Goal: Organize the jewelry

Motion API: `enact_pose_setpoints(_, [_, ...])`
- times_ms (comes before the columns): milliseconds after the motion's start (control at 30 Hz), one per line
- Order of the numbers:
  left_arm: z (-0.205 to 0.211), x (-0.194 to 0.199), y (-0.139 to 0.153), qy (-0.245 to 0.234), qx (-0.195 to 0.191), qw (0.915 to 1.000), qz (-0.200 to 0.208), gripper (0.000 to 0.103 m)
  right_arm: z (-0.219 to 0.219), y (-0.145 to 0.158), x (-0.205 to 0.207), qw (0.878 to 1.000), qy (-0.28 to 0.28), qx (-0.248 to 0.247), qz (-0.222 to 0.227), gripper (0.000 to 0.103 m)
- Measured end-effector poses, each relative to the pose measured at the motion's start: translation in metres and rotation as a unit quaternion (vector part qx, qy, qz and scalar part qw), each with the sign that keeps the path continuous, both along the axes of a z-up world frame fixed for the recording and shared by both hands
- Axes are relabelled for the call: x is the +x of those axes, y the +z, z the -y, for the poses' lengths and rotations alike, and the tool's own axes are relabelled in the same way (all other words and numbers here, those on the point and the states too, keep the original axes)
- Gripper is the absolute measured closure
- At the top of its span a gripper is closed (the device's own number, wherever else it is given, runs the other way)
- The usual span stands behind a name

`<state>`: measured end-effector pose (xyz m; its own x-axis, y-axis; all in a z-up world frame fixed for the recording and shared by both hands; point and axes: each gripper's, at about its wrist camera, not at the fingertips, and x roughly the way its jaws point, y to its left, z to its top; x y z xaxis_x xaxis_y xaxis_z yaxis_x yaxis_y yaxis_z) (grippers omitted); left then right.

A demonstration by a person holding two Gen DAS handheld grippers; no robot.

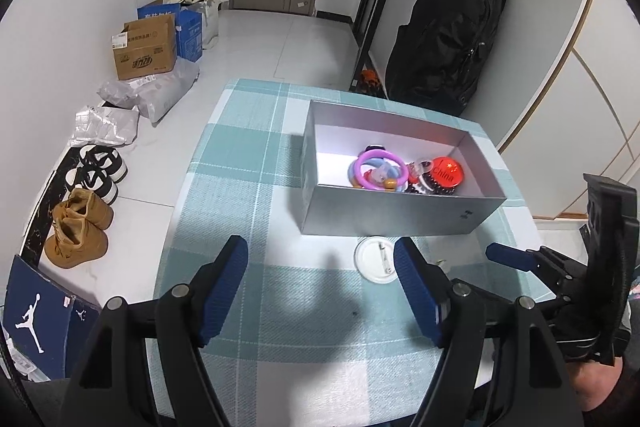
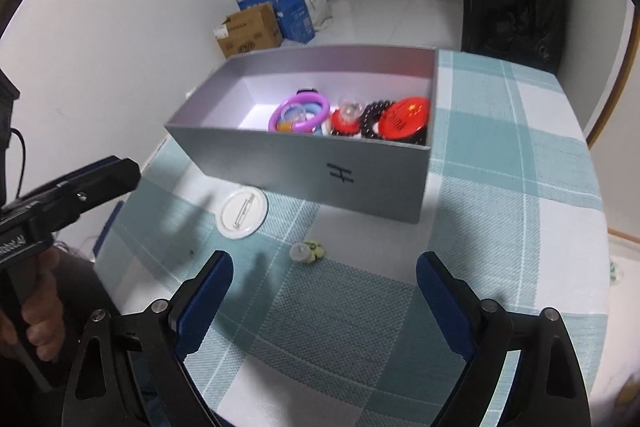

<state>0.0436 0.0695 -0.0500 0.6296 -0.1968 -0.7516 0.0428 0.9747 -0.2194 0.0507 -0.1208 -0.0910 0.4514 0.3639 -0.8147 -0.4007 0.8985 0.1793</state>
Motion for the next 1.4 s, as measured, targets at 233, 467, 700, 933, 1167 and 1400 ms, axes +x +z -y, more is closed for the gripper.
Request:
enact_pose_setpoints(233, [-0.012,-0.003,-0.004,0.001,-0.004,1.0000,-0.004,0.032,-0.016,-0.004,-0.005,0.999,0.026,-0.031,0.019,0.034])
enact_pose_setpoints(467, [-0.019,-0.001,-0.006,0.001,-0.036,0.9992,-0.015,0.032,-0.026,-0.007,-0.006,0.997,0.032,-0.067,0.038,0.061])
enact_pose_setpoints(700, [-0.012,-0.002,-0.006,-0.015,-0.038,0.9990,-0.016,0.032,-0.034,-0.010,-0.006,0.993,0.037,-0.100,0.052,0.083])
enact_pose_setpoints(933, [-0.011,-0.001,-0.005,-0.018,-0.038,0.9990,-0.016,0.032,-0.044,-0.009,-0.014,0.988,0.054,-0.129,0.065,0.089])
enact_pose_setpoints(1167, [-0.003,0.001,-0.006,-0.021,-0.043,0.9987,-0.018,0.032,-0.034,-0.001,-0.009,0.992,0.045,-0.105,0.053,0.093])
enact_pose_setpoints(1400, [0.012,0.005,-0.009,-0.034,-0.034,0.9984,-0.028,0.032,-0.014,0.005,0.000,0.998,0.023,-0.049,0.022,0.093])
